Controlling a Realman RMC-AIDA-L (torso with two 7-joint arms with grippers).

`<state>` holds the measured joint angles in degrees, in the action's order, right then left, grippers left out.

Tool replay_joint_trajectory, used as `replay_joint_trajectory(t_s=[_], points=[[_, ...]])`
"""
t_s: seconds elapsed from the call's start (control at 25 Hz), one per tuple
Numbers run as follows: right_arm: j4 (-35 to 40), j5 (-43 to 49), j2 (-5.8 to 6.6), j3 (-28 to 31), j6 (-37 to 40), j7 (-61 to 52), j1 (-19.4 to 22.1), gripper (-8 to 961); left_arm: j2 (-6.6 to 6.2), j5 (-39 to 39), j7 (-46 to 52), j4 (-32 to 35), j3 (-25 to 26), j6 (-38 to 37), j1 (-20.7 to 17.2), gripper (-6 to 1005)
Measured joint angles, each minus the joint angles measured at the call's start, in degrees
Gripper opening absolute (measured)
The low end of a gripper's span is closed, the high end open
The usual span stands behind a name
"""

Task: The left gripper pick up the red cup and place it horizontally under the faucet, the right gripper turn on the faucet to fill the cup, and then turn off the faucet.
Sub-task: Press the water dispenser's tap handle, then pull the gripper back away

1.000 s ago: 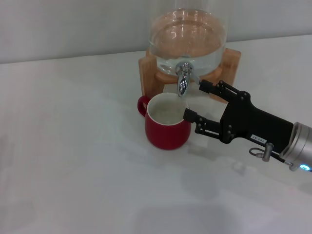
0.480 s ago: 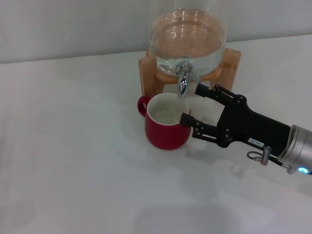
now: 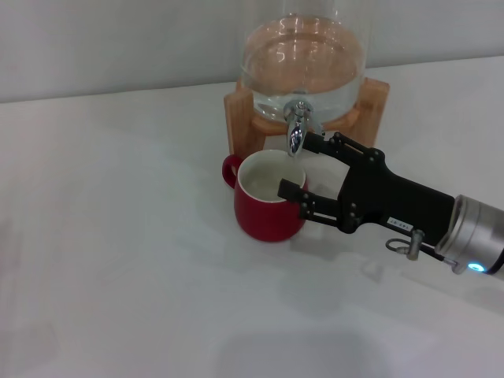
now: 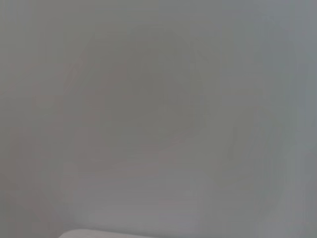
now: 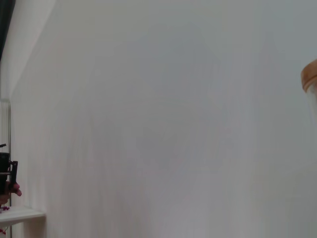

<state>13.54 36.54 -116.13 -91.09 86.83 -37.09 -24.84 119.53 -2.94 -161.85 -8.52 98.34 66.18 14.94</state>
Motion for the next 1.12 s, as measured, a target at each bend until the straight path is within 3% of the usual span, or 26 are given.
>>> replay_joint_trajectory(t_s=[1.12], points=[[1.49,-0.23,0.21,0.66,-2.9,0.42,-0.41,842,-0.07,0.04,0.04,0.0,0.0,0.01,0.43,873]])
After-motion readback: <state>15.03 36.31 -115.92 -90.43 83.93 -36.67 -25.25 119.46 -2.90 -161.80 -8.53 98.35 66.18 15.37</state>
